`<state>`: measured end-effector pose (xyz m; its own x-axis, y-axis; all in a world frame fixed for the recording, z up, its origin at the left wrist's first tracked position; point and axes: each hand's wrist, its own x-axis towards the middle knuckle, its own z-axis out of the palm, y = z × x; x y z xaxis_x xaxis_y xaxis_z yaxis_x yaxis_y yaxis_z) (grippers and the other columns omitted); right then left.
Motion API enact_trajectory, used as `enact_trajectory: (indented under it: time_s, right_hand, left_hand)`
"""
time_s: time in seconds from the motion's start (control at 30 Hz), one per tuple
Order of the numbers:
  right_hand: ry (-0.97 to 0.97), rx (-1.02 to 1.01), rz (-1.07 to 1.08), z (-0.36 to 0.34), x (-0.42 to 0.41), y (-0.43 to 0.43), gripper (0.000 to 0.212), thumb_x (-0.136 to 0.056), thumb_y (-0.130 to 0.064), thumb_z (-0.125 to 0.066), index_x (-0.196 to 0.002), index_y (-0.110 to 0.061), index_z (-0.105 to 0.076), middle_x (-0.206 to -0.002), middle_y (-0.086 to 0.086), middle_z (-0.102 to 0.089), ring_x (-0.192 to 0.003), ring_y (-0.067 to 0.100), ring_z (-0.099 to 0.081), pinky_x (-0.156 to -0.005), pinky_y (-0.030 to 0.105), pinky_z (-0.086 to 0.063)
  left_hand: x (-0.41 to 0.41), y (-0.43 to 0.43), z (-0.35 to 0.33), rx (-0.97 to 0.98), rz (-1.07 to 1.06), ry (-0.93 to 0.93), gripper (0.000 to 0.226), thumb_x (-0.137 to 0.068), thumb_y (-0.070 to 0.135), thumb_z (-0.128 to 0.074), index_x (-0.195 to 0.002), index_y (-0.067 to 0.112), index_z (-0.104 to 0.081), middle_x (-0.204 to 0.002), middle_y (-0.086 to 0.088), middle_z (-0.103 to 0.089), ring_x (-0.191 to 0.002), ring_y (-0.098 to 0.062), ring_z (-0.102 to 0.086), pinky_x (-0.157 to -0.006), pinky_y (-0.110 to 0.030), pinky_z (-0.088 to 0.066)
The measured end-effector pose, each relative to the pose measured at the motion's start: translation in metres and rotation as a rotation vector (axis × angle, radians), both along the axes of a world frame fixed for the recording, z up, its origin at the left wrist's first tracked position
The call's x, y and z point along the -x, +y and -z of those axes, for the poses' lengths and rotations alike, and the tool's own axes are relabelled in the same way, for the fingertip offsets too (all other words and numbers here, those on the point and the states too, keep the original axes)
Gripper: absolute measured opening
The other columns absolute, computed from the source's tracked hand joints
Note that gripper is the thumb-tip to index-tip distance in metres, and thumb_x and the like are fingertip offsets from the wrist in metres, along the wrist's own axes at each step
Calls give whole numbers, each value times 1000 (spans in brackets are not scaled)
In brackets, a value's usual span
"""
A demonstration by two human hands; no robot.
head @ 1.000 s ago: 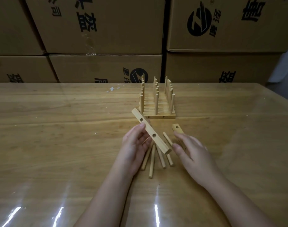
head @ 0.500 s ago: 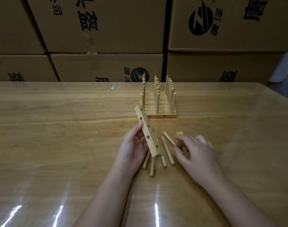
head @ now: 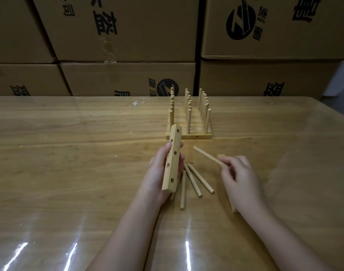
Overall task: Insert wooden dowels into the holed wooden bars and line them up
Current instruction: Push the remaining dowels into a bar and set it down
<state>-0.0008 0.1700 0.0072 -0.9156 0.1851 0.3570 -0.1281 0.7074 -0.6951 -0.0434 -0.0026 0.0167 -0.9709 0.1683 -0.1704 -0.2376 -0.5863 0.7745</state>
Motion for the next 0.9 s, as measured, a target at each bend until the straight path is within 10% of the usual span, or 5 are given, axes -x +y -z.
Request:
enact_trajectory:
  time_s: [0.2,0.27,0.53,0.9]
  right_hand:
    - [-129,1575,-67,-21,5,10,21,-89,2,-49,-106,-5,-59,-83,10,-72,-81,15,-71,-64,20,-55]
    - [-160,1816,-140,-22,6,14,30,-81,4,-52,-111,3,-57,-88,17,-71,-89,22,-70,-65,23,-56]
    - [-142,1468,-267,-14,8,10,14,-74,-16,-66,-84,-19,-76,-74,-3,-63,-68,7,-59,-58,19,-49]
    - [-35,1222,-383,-19,-2,2,26,-78,-21,-60,-97,-6,-67,-92,19,-70,-87,26,-69,-71,24,-55]
  left_hand:
    - [-1,-1,1,24,30,6,30,-71,42,-65,-83,18,-78,-70,-2,-64,-63,-7,-62,-65,-20,-51]
    - [-1,-2,1,27,37,12,30,-72,42,-65,-85,18,-78,-71,-2,-64,-64,-7,-62,-67,-21,-50]
    - [-5,-1,-4,128,75,43,32,-71,43,-65,-86,17,-78,-71,-3,-64,-65,-9,-62,-67,-22,-51]
    - [-16,0,-7,347,220,233,34,-80,45,-65,-102,20,-74,-68,0,-65,-59,-7,-60,-54,-17,-49]
